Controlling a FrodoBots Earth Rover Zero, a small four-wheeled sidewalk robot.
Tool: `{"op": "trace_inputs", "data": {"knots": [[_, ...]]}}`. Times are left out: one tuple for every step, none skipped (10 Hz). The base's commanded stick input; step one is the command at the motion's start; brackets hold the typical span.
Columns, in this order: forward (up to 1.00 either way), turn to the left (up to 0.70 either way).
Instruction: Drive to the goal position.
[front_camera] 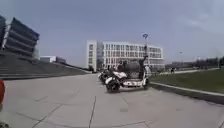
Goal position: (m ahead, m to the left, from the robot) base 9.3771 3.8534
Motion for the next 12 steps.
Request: {"op": "trace_inputs", "data": {"knots": [[0.7,0.34],[0.7,0.34],[0.7,0.34],[0.7,0.34],[0.7,0.34],[0.7,0.34],[0.7,0.34],[0.7,0.34],[0.7,0.27],[0.7,0.02],[0.7,-0.01],[0.7,-0.01]]}}
